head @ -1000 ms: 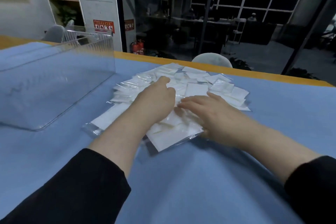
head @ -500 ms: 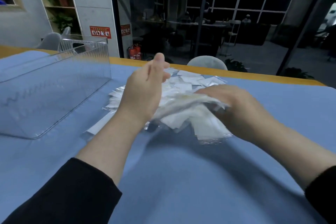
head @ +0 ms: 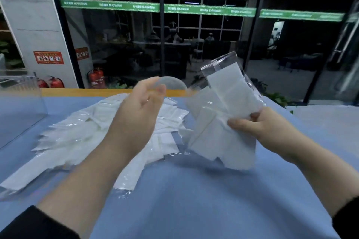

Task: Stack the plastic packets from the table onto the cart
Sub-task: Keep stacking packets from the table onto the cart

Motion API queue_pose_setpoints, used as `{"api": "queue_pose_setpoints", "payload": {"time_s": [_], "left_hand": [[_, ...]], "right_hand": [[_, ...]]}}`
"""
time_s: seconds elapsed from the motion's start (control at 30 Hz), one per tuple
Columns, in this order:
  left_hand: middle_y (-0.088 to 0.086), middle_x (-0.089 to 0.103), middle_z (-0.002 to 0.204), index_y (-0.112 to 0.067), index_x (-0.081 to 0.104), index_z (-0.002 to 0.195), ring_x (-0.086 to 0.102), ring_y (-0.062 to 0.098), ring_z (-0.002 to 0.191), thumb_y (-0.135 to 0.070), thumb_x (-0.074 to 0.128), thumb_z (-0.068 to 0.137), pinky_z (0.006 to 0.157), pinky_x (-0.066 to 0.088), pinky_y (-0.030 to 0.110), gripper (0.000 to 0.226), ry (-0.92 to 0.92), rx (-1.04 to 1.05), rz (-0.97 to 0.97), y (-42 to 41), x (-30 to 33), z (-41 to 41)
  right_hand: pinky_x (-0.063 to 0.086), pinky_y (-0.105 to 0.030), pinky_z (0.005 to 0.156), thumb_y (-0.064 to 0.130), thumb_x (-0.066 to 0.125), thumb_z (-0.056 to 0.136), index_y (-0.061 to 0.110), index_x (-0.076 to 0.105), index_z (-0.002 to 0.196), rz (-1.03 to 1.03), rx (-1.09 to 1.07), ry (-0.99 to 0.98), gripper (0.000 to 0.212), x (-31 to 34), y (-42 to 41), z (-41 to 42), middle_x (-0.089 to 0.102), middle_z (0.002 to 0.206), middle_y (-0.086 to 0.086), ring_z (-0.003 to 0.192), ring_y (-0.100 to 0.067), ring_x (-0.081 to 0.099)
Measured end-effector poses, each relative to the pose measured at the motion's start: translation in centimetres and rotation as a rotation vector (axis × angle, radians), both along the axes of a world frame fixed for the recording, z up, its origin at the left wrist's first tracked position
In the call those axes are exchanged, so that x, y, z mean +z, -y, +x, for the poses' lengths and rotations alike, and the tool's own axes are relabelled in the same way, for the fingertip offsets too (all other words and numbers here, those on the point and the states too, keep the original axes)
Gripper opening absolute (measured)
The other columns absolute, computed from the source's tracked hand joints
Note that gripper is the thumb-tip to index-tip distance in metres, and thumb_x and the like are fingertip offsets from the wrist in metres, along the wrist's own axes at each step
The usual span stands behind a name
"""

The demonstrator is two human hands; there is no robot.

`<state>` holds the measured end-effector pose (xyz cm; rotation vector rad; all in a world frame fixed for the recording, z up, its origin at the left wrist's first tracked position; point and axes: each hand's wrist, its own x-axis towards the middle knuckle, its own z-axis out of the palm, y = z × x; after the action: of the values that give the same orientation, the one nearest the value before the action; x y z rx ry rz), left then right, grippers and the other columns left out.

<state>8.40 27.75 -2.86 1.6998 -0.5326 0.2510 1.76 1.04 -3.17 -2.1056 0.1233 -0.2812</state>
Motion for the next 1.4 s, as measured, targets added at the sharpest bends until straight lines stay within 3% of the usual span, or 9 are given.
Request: {"api": "queue_pose_setpoints", "payload": {"time_s": [0.1, 0.27, 0.5, 0.67, 0.83, 0.97, 1.17, 1.3, 1.4], "left_hand": [[-0.023, 0.063, 0.122, -0.056, 0.046, 0.131, 0.061, -0.007, 0.109, -0.080, 0.044, 0.086, 0.104, 0.048, 0.034, 0.050, -0.069, -0.048, -0.098, 5.1, -0.8, -0.9], [-0.031, 0.059, 0.105, -0.039, 0.040, 0.149, 0.054, -0.026, 0.095, -0.065, 0.047, 0.089, 0.081, 0.042, 0.003, 0.065, -0.159, -0.070, -0.049, 8.3, -4.2, -0.6], [-0.026, 0.049, 0.142, -0.048, 0.031, 0.151, 0.051, -0.009, 0.125, -0.041, 0.084, 0.079, 0.108, 0.043, 0.023, 0.090, -0.109, -0.030, 0.173, 8.9, -6.0, -0.5], [-0.015, 0.062, 0.115, -0.059, 0.035, 0.142, 0.065, -0.001, 0.099, -0.027, 0.082, 0.084, 0.095, 0.052, 0.029, 0.081, -0.067, 0.043, 0.083, 8.8, -6.2, 0.2], [-0.015, 0.066, 0.108, -0.056, 0.038, 0.143, 0.069, 0.006, 0.100, -0.035, 0.079, 0.086, 0.097, 0.054, 0.041, 0.072, -0.076, -0.036, -0.034, 8.7, -6.3, 0.3], [-0.022, 0.062, 0.117, -0.047, 0.038, 0.141, 0.061, 0.000, 0.109, -0.065, 0.060, 0.085, 0.095, 0.047, 0.018, 0.063, 0.151, 0.122, -0.140, 8.1, -5.2, 0.3], [-0.004, 0.045, 0.151, -0.035, 0.020, 0.152, 0.050, 0.015, 0.137, -0.066, 0.049, 0.094, 0.111, 0.041, 0.041, 0.071, 0.467, 0.100, -0.169, 6.6, -3.2, -0.5], [-0.020, 0.065, 0.121, -0.039, 0.054, 0.131, 0.057, -0.003, 0.119, -0.046, 0.058, 0.098, 0.097, 0.040, 0.011, 0.034, 0.419, 0.059, 0.037, 7.1, -3.5, -0.9], [-0.023, 0.068, 0.088, -0.028, 0.071, 0.099, 0.061, -0.008, 0.086, -0.033, 0.065, 0.098, 0.074, 0.044, 0.013, 0.009, 0.240, 0.090, 0.118, 7.5, -4.5, -0.7]], "right_hand": [[0.058, -0.045, 0.073, 0.051, 0.079, 0.074, -0.011, 0.063, 0.088, -0.027, 0.010, -0.078, 0.065, -1.1, 0.7, 0.2, 0.070, 0.080, -0.019, 0.075, -0.039, 0.067], [0.031, -0.025, 0.050, 0.038, 0.076, 0.087, 0.014, 0.048, 0.070, -0.008, -0.045, -0.035, 0.041, -4.0, 0.7, 1.3, 0.043, 0.055, 0.010, 0.049, -0.011, 0.038], [0.027, -0.012, 0.040, 0.035, 0.068, 0.094, 0.020, 0.049, 0.071, 0.011, 0.023, 0.045, 0.033, -4.9, -0.6, 1.7, 0.045, 0.042, 0.018, 0.038, -0.001, 0.038], [0.039, -0.004, 0.053, 0.029, 0.073, 0.090, 0.031, 0.059, 0.095, 0.124, 0.214, -0.030, 0.014, -4.1, -0.7, 0.8, 0.066, 0.067, 0.032, 0.061, 0.013, 0.061], [0.048, -0.013, 0.060, 0.020, 0.076, 0.088, 0.025, 0.070, 0.102, 0.168, 0.145, -0.013, 0.015, -3.8, -1.2, 0.6, 0.077, 0.086, 0.015, 0.073, 0.001, 0.071], [0.042, -0.012, 0.047, 0.024, 0.075, 0.090, 0.028, 0.069, 0.082, -0.063, 0.052, 0.064, 0.010, -2.1, 0.2, -0.2, 0.071, 0.065, 0.015, 0.052, -0.004, 0.061], [0.037, -0.017, 0.047, 0.040, 0.071, 0.088, 0.060, 0.059, 0.081, -0.394, 0.104, 0.000, 0.025, -0.5, 0.7, -1.0, 0.064, 0.062, 0.017, 0.052, -0.003, 0.053], [0.045, -0.022, 0.056, 0.042, 0.069, 0.086, 0.051, 0.059, 0.086, -0.484, 0.136, -0.047, 0.014, -2.4, -0.2, -0.2, 0.065, 0.074, 0.021, 0.065, -0.003, 0.058], [0.058, -0.038, 0.076, 0.047, 0.071, 0.082, 0.037, 0.062, 0.100, -0.456, 0.136, -0.074, 0.023, -3.1, 0.2, 0.2, 0.070, 0.084, 0.013, 0.079, -0.010, 0.066]]}}
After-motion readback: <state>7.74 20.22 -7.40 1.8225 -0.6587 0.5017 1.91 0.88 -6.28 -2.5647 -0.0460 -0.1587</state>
